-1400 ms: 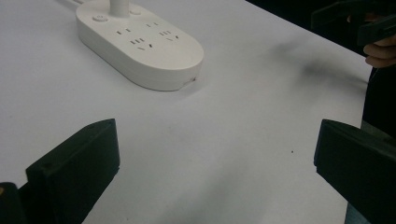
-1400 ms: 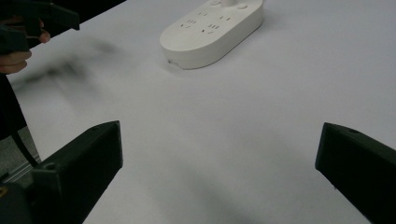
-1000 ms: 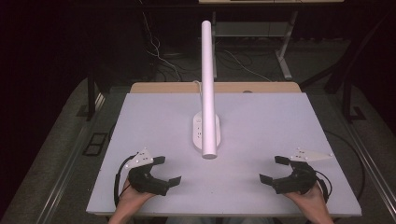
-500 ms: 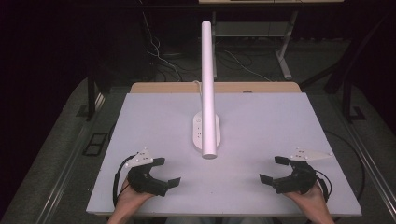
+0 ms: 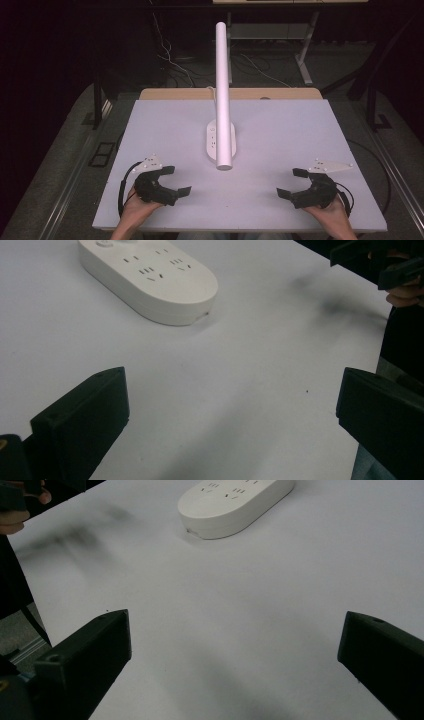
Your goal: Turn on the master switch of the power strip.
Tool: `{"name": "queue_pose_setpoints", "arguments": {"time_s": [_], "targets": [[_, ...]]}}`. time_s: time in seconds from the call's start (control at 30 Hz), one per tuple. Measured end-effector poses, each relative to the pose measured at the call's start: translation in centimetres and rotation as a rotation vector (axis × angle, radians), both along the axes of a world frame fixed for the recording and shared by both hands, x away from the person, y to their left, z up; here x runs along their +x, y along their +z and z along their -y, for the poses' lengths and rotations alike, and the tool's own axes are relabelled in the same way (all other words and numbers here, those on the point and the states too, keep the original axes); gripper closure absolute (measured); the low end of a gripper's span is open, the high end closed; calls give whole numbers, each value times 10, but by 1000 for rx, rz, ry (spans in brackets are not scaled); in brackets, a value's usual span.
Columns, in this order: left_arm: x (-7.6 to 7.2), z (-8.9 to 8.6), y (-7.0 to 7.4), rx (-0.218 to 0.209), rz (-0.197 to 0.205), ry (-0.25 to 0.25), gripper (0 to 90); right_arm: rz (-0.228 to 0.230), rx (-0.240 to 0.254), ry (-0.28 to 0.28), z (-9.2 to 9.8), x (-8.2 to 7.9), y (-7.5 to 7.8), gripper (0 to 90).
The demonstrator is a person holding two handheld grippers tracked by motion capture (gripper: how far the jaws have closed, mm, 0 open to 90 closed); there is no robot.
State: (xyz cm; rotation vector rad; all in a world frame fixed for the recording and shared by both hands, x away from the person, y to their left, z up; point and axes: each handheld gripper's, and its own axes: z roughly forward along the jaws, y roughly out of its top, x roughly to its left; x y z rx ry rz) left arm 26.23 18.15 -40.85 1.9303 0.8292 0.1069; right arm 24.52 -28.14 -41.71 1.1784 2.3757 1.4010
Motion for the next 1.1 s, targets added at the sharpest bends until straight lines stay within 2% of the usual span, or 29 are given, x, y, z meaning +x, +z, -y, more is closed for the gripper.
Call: {"name": "queue_pose_setpoints", "arguments": {"time_s": [0.5, 0.83, 1.1], "targets": [[17, 5, 12, 42, -3, -25, 0, 5, 5, -5, 2, 0, 0, 2], [31, 7, 30, 72, 1, -49, 0, 7, 2, -3, 2, 0, 0, 2], [43, 7, 39, 86, 3, -56, 1, 11, 2, -2, 3, 0, 0, 2]]}}
